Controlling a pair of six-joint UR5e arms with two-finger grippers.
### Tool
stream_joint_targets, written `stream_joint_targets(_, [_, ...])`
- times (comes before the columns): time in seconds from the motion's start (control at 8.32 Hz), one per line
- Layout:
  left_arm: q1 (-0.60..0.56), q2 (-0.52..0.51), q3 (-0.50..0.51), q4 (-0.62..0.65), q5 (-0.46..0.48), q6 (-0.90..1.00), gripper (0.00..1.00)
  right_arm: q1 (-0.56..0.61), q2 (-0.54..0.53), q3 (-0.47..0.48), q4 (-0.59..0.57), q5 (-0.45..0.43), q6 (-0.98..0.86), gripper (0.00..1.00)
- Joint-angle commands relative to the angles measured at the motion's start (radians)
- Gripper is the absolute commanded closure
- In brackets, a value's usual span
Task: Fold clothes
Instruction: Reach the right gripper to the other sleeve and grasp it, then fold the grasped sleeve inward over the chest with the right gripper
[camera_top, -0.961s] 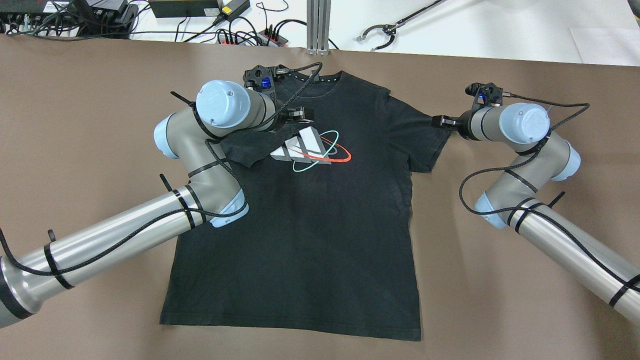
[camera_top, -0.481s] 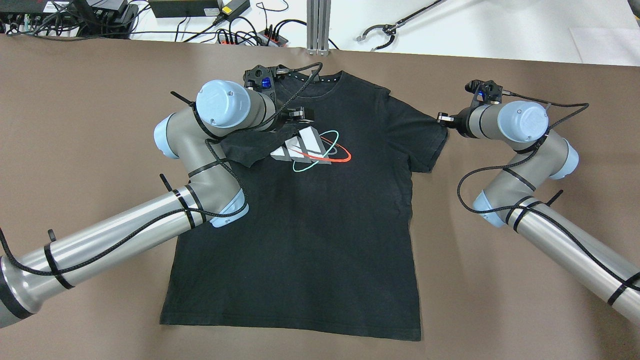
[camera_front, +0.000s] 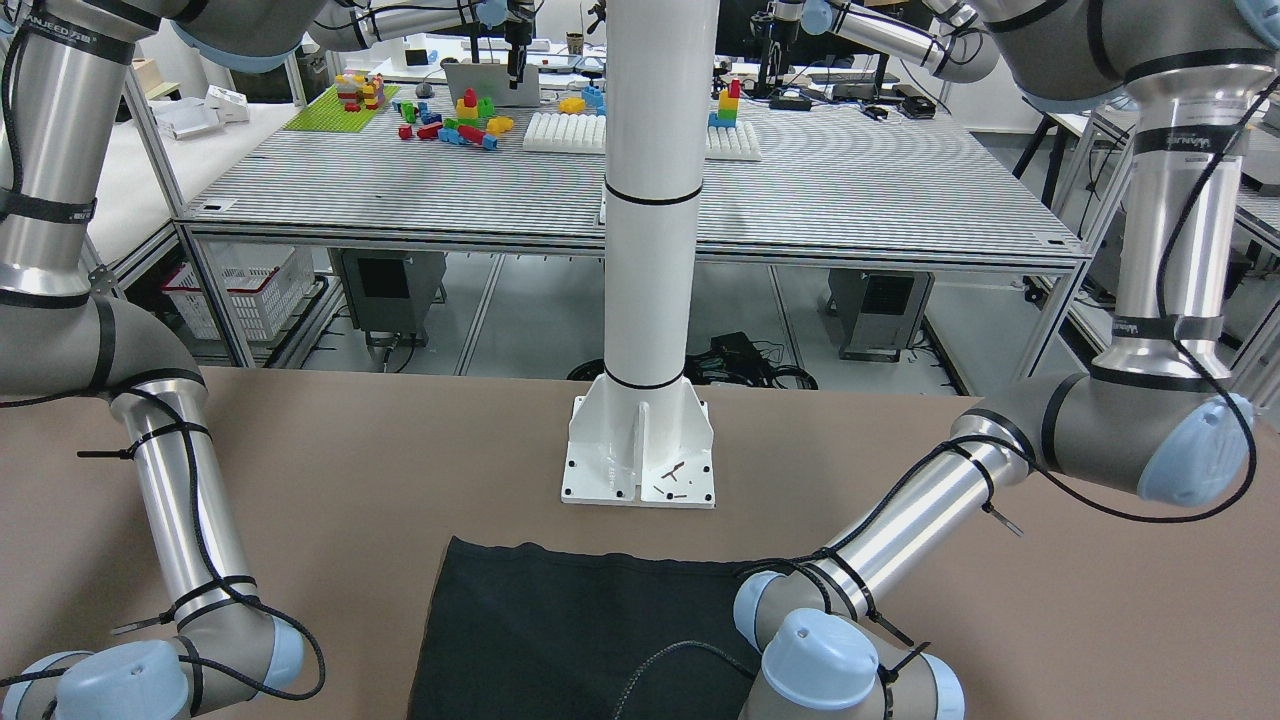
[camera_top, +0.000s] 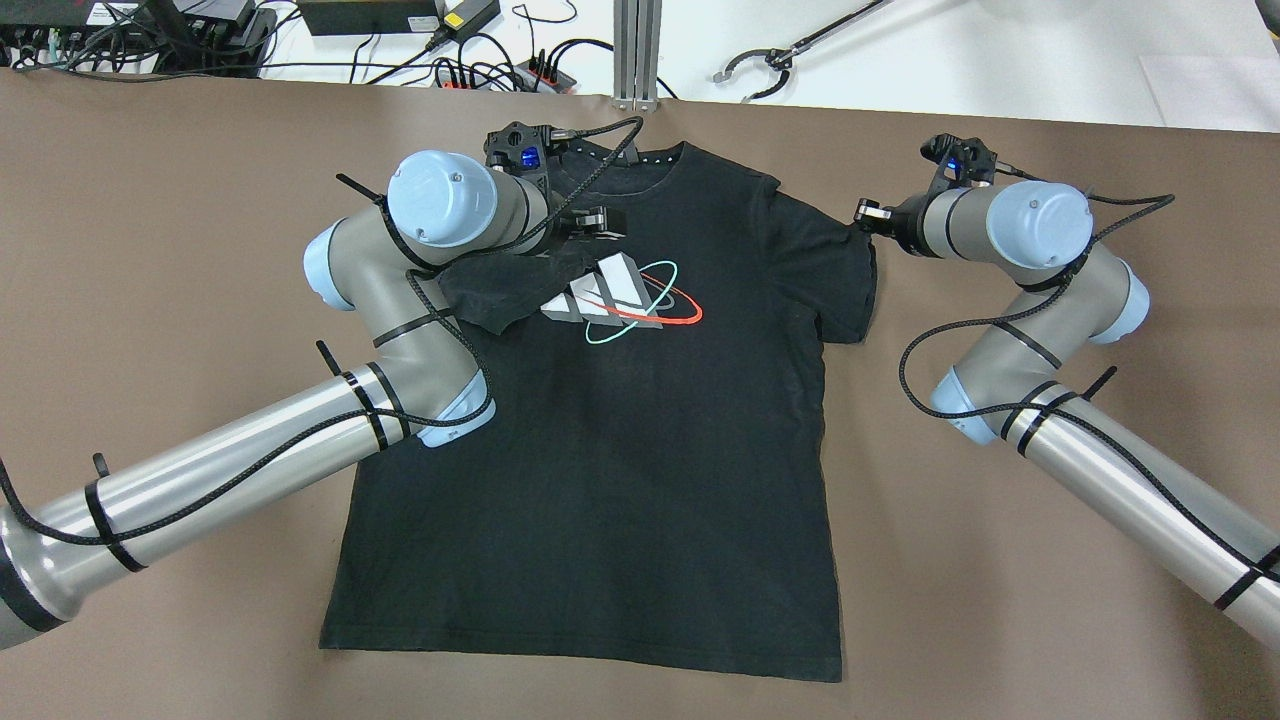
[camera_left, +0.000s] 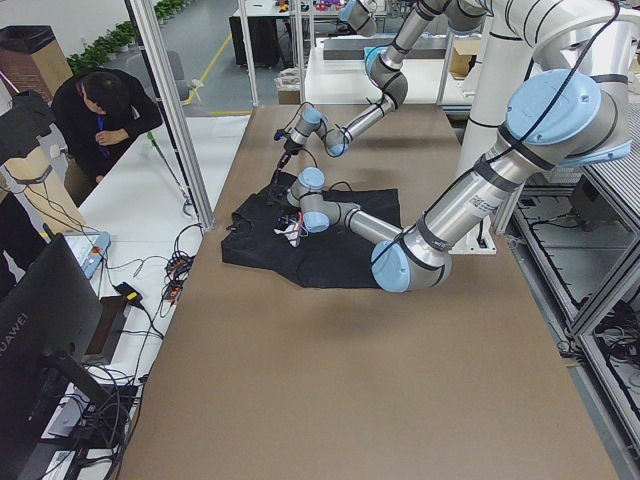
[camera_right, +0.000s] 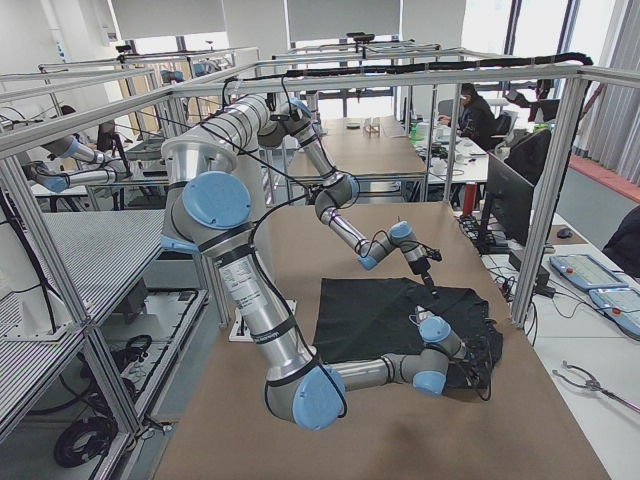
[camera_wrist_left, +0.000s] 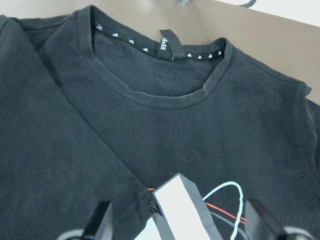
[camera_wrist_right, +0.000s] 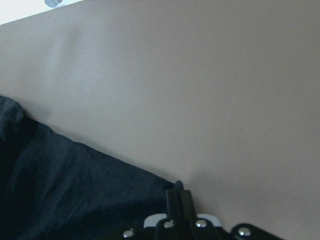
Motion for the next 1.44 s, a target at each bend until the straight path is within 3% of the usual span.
stream_joint_targets(0.0, [-0.046, 0.04, -0.004, 0.0, -0.022, 0.061, 0.06, 0.0, 0.06, 0.135, -0.227, -0.003, 0.077, 1.0])
stream_joint_targets(0.12, [-0.065, 0.058, -0.005, -0.001, -0.04, 0.084, 0.06, -0.011, 0.121, 0.129, -0.289, -0.04, 0.157, 1.0])
stream_joint_targets(0.36, [-0.079, 0.081, -0.005, -0.001, -0.048, 0.115, 0.06, -0.13, 0.229, 0.108, -0.389, -0.202, 0.238, 1.0])
stream_joint_targets(0.6, [-0.083, 0.098, -0.005, -0.015, -0.048, 0.122, 0.06, -0.245, 0.329, 0.021, -0.424, -0.338, 0.329, 1.0])
stream_joint_targets(1.08, [-0.083, 0.101, -0.005, -0.018, -0.05, 0.124, 0.06, -0.321, 0.374, -0.032, -0.489, -0.442, 0.368, 0.99])
stream_joint_targets(1.2, [-0.083, 0.101, -0.005, -0.018, -0.05, 0.124, 0.06, -0.321, 0.374, -0.032, -0.489, -0.44, 0.36, 0.68])
stream_joint_targets(1.32, [-0.084, 0.101, -0.005, -0.017, -0.05, 0.124, 0.06, -0.321, 0.375, -0.027, -0.489, -0.439, 0.302, 0.06])
